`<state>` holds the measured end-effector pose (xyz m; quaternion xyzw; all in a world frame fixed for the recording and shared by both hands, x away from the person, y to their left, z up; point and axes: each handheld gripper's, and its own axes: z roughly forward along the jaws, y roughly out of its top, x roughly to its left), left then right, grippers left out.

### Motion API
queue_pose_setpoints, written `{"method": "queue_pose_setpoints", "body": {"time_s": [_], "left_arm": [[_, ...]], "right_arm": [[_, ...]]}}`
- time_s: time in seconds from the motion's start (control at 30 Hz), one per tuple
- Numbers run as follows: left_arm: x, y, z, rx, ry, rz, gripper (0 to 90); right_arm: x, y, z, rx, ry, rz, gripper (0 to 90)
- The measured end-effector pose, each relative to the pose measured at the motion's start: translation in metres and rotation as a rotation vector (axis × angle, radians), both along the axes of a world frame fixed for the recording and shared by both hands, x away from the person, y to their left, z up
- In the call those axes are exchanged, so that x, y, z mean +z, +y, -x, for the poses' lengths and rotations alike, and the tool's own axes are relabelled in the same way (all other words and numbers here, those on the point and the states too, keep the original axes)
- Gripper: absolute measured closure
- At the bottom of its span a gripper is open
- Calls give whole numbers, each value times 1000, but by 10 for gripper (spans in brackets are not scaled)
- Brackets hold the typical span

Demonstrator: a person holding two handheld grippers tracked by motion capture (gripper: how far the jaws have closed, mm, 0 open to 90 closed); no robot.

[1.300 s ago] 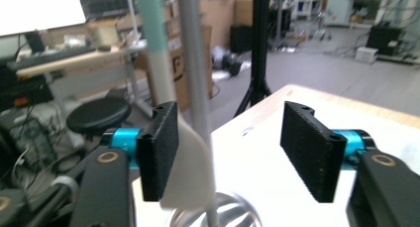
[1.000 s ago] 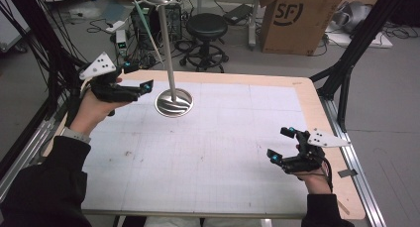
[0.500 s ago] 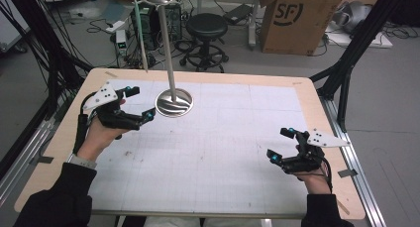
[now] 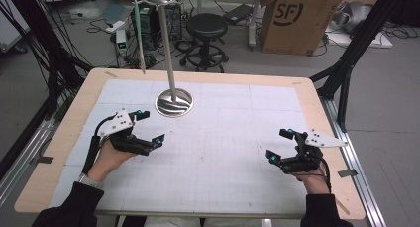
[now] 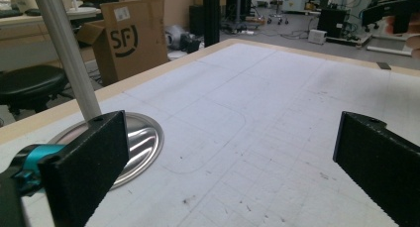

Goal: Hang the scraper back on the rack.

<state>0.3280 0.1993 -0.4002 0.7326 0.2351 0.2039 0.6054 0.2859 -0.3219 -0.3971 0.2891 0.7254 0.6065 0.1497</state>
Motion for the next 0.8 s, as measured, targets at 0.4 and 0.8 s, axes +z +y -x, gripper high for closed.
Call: {"method": "queue_pose_setpoints", "body": {"time_s": [0.4, 0.8], "left_arm": [[-6, 2, 14, 18, 16, -38, 17], [-16, 20, 21, 82, 37, -11, 17]], "right_arm": [[-9, -1, -4, -38, 8, 3, 5], [-11, -5, -7, -62, 5, -16, 5]]}}
